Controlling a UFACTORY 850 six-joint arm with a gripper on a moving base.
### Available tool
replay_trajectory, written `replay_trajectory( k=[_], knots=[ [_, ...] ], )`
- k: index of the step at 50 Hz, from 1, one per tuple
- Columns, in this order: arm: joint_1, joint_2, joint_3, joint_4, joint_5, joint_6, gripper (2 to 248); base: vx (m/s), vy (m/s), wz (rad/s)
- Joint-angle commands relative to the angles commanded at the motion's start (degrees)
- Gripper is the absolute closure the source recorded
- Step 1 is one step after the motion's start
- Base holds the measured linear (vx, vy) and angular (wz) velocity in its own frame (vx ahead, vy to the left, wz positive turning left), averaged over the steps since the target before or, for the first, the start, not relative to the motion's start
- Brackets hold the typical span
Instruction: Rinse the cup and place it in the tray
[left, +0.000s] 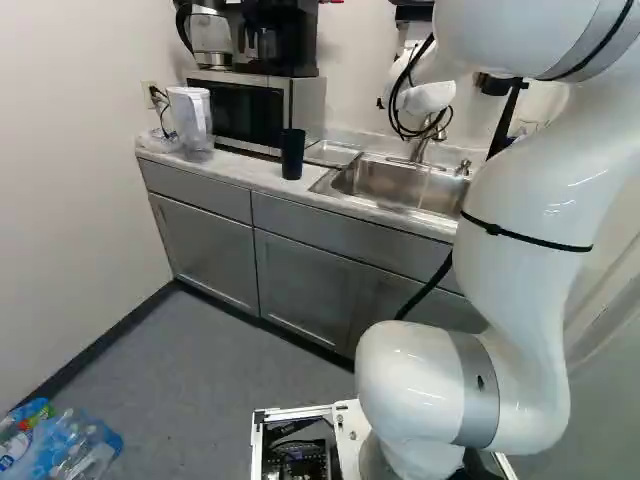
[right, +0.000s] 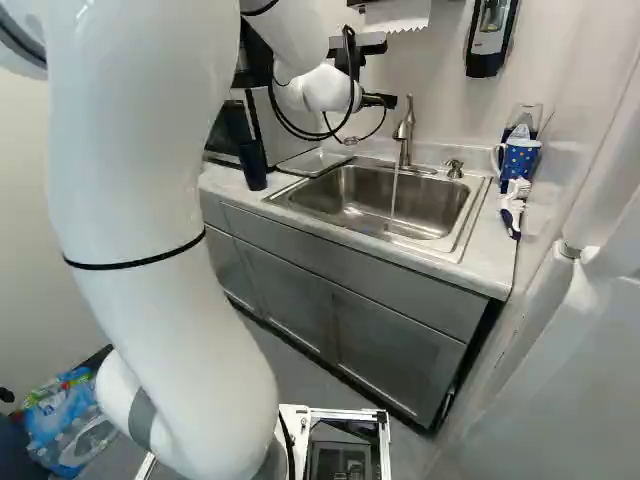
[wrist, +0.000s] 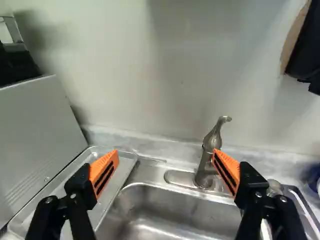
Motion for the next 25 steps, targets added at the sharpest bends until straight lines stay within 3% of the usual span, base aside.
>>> replay_trajectory(
  k=[25],
  knots=[
    [1.4,6.9,7.3,0.7,-10.3,0.0,3,0.000,0.000,0.000]
  ],
)
